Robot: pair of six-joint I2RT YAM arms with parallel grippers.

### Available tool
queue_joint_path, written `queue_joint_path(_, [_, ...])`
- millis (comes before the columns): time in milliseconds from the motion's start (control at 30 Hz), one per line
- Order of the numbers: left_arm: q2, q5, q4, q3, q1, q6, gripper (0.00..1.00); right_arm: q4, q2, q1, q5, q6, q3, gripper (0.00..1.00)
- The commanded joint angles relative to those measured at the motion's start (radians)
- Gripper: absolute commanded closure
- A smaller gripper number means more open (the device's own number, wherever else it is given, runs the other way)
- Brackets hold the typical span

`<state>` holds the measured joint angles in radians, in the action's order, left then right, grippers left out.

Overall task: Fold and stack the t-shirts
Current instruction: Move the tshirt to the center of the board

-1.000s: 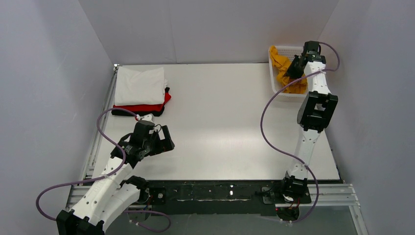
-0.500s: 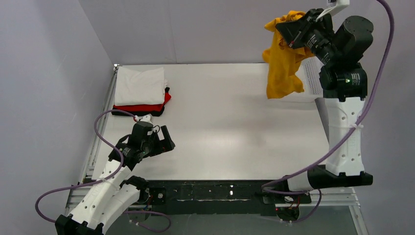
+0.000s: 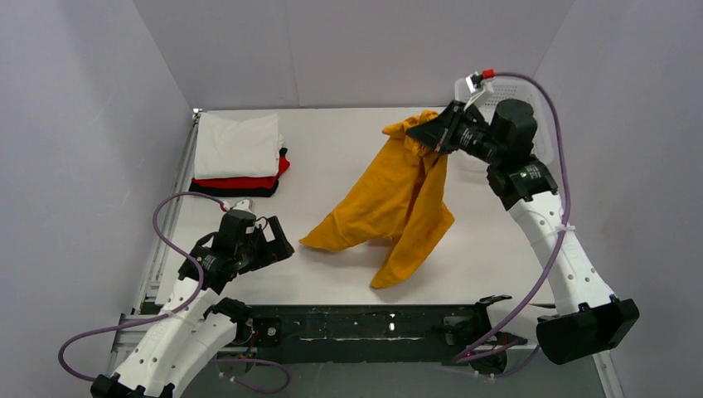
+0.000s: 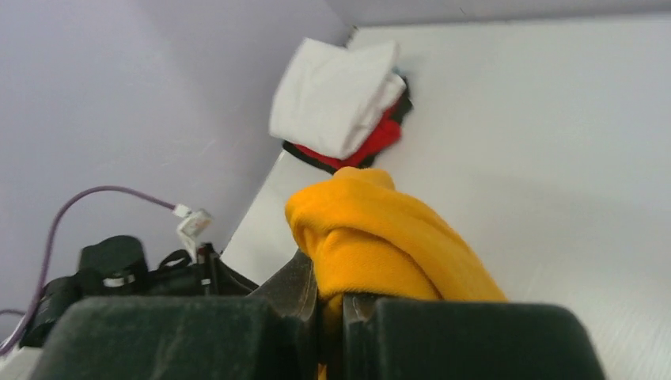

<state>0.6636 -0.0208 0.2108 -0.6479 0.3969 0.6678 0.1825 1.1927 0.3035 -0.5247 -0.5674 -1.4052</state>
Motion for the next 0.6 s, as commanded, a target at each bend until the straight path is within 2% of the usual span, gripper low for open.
queue_joint_path(0, [0.011, -0.026, 0.113, -0.027, 0.005, 0.015, 0.02, -0.084, -0.056, -0.003, 0.273, -0.13, 0.263, 0.99])
queue_joint_path(100, [0.039, -0.028, 0.135, -0.034, 0.005, 0.014, 0.02, -0.009, -0.012, -0.03, 0.404, -0.113, 0.416, 0.97])
queue_joint_path(133, [0.054, -0.025, 0.139, -0.034, 0.004, 0.016, 0.02, 0.01, 0.015, -0.046, 0.413, -0.107, 0.448, 0.86])
queue_joint_path(200, [0.093, -0.013, 0.135, -0.035, 0.005, 0.019, 0.02, 0.041, 0.07, -0.08, 0.418, -0.092, 0.49, 0.56])
queue_joint_path(300, [0.163, 0.014, 0.106, -0.035, 0.004, 0.028, 0.02, 0.155, 0.151, -0.109, 0.47, -0.051, 0.45, 0.34])
queue_joint_path(433, [0.267, 0.054, 0.052, -0.063, 0.005, 0.032, 0.02, 0.304, 0.168, -0.109, 0.603, 0.006, 0.342, 0.26])
queue_joint_path(567, [0.389, 0.062, -0.005, -0.113, 0.004, 0.037, 0.02, 0.353, 0.058, -0.109, 0.722, 0.025, 0.354, 0.23])
